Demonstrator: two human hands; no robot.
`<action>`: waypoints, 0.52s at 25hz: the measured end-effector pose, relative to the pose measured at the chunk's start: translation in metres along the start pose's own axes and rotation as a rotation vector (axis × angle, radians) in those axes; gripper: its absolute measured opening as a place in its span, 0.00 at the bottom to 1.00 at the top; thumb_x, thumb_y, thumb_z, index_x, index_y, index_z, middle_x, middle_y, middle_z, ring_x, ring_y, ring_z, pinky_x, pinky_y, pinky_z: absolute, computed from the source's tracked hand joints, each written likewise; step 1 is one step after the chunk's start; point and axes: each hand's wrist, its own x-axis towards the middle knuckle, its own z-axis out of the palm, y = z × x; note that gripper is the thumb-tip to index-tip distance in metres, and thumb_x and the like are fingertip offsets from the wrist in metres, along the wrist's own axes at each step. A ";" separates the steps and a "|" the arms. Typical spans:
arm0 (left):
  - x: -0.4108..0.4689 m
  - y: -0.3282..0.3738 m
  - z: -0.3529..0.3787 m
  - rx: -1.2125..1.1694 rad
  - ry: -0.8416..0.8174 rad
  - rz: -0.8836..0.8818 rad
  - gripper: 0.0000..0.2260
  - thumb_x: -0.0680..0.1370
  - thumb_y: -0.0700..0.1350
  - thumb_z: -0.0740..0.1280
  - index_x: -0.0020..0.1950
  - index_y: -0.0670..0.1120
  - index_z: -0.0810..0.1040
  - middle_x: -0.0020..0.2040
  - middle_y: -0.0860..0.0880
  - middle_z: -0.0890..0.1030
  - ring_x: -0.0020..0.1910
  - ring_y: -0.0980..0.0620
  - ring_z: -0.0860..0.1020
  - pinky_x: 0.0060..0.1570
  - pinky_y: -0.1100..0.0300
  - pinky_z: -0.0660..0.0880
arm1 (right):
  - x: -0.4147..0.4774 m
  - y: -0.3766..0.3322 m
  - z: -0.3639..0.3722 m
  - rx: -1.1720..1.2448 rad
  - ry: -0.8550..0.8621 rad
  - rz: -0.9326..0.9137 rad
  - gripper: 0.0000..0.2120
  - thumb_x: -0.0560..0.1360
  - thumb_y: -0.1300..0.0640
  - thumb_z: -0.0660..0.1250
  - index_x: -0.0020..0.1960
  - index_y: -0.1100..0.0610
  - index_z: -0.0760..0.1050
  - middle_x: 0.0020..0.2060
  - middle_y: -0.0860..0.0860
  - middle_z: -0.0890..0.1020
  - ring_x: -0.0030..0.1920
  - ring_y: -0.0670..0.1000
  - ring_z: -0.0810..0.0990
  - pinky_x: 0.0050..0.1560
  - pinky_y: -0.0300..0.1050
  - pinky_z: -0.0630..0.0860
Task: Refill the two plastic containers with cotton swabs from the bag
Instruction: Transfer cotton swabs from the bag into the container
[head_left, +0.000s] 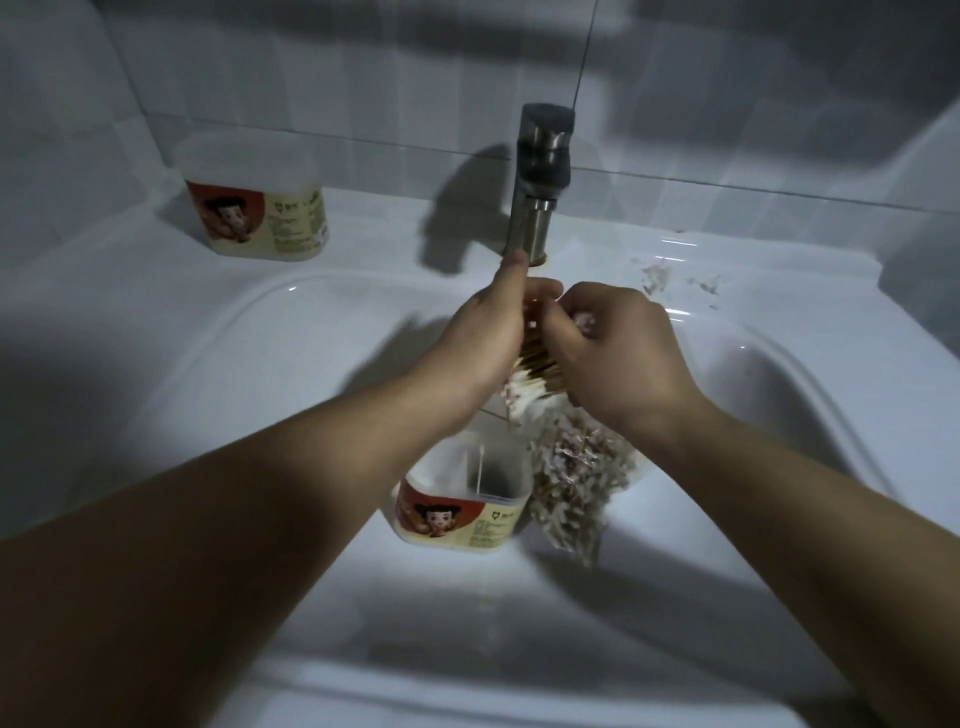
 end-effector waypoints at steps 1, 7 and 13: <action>0.001 0.003 -0.006 0.184 0.022 0.062 0.18 0.86 0.53 0.53 0.60 0.52 0.83 0.58 0.52 0.84 0.58 0.55 0.81 0.63 0.55 0.75 | -0.001 0.001 0.001 -0.052 -0.031 -0.047 0.12 0.80 0.51 0.65 0.37 0.43 0.73 0.28 0.41 0.78 0.29 0.36 0.78 0.28 0.27 0.67; 0.004 0.003 -0.048 0.909 0.030 -0.090 0.22 0.78 0.43 0.66 0.72 0.52 0.74 0.70 0.49 0.76 0.66 0.49 0.76 0.61 0.58 0.74 | -0.008 0.009 0.021 -0.339 -0.197 -0.192 0.10 0.78 0.46 0.67 0.44 0.50 0.81 0.38 0.51 0.84 0.39 0.52 0.81 0.33 0.40 0.70; 0.002 -0.003 -0.062 1.044 -0.180 -0.420 0.33 0.75 0.47 0.73 0.77 0.51 0.61 0.63 0.44 0.75 0.51 0.43 0.80 0.49 0.46 0.84 | -0.013 0.008 0.021 -0.312 -0.313 -0.169 0.10 0.77 0.44 0.68 0.43 0.48 0.81 0.29 0.45 0.77 0.29 0.43 0.75 0.28 0.31 0.65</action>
